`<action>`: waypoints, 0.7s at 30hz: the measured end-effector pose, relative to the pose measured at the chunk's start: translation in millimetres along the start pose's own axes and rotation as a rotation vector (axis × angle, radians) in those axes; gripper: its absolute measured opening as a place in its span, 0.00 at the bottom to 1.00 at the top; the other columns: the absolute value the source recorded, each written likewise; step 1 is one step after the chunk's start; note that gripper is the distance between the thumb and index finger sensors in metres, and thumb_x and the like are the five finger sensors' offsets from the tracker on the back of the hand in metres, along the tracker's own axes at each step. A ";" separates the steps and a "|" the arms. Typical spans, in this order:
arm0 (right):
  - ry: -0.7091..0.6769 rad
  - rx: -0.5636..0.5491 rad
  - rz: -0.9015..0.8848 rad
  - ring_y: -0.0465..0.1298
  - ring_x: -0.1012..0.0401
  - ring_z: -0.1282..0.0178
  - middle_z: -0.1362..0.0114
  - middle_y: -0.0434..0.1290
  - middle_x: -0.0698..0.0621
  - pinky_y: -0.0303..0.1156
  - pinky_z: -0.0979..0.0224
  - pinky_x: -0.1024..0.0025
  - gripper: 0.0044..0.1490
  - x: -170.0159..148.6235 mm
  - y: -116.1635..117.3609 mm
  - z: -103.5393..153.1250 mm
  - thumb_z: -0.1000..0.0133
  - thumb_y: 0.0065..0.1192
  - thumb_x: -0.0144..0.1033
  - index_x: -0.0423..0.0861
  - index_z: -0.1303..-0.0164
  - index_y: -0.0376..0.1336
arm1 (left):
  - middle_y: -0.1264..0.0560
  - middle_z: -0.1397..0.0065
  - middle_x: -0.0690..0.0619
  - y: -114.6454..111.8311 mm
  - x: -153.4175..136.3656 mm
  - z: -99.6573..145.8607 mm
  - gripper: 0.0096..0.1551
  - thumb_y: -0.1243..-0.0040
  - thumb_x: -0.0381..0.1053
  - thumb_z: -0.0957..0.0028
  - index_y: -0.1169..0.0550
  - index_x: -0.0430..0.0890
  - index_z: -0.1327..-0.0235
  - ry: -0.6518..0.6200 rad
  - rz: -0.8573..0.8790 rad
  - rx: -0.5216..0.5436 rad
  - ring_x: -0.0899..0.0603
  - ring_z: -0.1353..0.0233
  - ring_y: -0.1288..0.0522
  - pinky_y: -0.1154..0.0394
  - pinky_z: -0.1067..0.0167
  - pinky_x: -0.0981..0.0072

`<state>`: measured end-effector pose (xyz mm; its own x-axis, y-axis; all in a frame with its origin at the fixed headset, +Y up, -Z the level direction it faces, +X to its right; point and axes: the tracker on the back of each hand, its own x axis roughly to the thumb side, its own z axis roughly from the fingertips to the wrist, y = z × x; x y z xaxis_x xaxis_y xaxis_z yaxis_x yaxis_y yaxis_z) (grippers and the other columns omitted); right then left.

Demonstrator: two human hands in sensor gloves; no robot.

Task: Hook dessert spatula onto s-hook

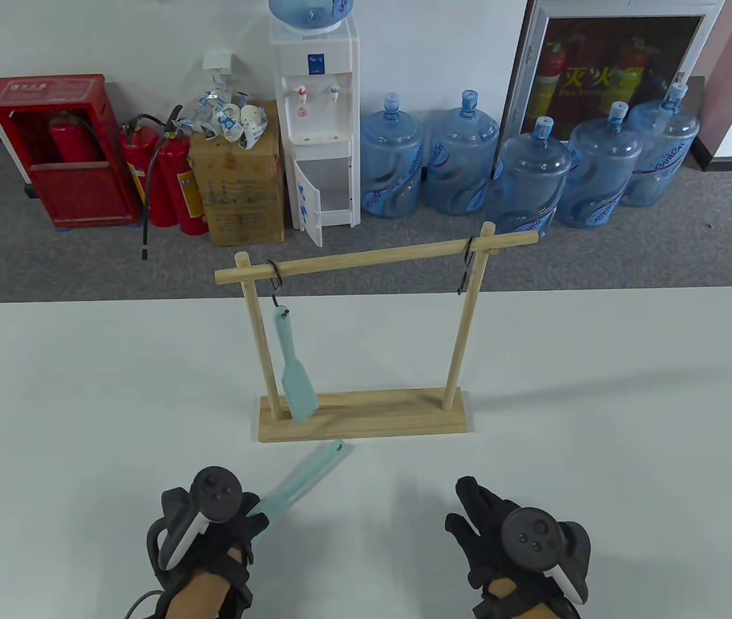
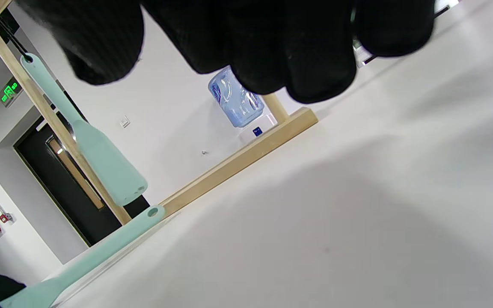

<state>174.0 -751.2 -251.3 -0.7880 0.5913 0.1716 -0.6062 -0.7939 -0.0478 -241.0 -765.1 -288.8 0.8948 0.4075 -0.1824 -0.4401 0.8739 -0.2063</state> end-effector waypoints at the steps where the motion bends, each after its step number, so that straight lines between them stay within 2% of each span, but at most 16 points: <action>1: 0.002 0.006 -0.002 0.73 0.43 0.34 0.28 0.65 0.42 0.61 0.31 0.38 0.43 -0.1 1.1 -0.5 0.48 0.60 0.55 0.44 0.26 0.59 | 0.13 0.57 0.47 -0.1 0.6 -0.1 0.27 0.31 0.58 0.53 0.17 0.49 0.41 -0.008 0.025 -0.016 0.41 0.56 0.18 0.25 0.48 0.44; 6: 0.012 0.019 -0.019 0.73 0.43 0.34 0.28 0.65 0.42 0.61 0.31 0.38 0.43 0.2 5.2 -2.0 0.48 0.60 0.56 0.44 0.26 0.59 | 0.12 0.59 0.45 1.4 -1.4 0.3 0.26 0.32 0.58 0.53 0.16 0.50 0.43 -0.041 0.082 0.027 0.41 0.58 0.15 0.24 0.47 0.45; 13: 0.012 0.017 -0.082 0.72 0.44 0.33 0.27 0.64 0.43 0.61 0.30 0.38 0.44 5.2 8.4 -3.6 0.48 0.60 0.56 0.45 0.25 0.58 | 0.11 0.58 0.46 10.3 -3.2 9.8 0.26 0.33 0.59 0.52 0.16 0.51 0.42 -0.114 0.417 0.201 0.42 0.58 0.14 0.24 0.47 0.46; 15: 0.016 0.022 -0.146 0.71 0.44 0.31 0.26 0.63 0.44 0.61 0.30 0.39 0.45 7.9 11.4 -5.3 0.48 0.60 0.57 0.46 0.24 0.56 | 0.11 0.58 0.47 7.8 -1.2 11.7 0.26 0.34 0.59 0.52 0.16 0.52 0.42 -0.133 0.555 0.219 0.42 0.58 0.14 0.23 0.47 0.46; 21: -0.007 0.088 -0.423 0.67 0.46 0.27 0.23 0.58 0.45 0.60 0.28 0.40 0.54 20.6 26.2 -12.1 0.49 0.61 0.62 0.47 0.20 0.46 | 0.12 0.55 0.47 -9.3 19.0 10.0 0.26 0.35 0.59 0.50 0.18 0.53 0.40 -0.333 0.916 0.100 0.43 0.56 0.15 0.24 0.47 0.48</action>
<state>140.5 -758.1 -260.9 -0.4710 0.8666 0.1648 -0.8639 -0.4909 0.1122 -219.2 -762.9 -280.7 0.1920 0.9800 0.0528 -0.9804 0.1939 -0.0346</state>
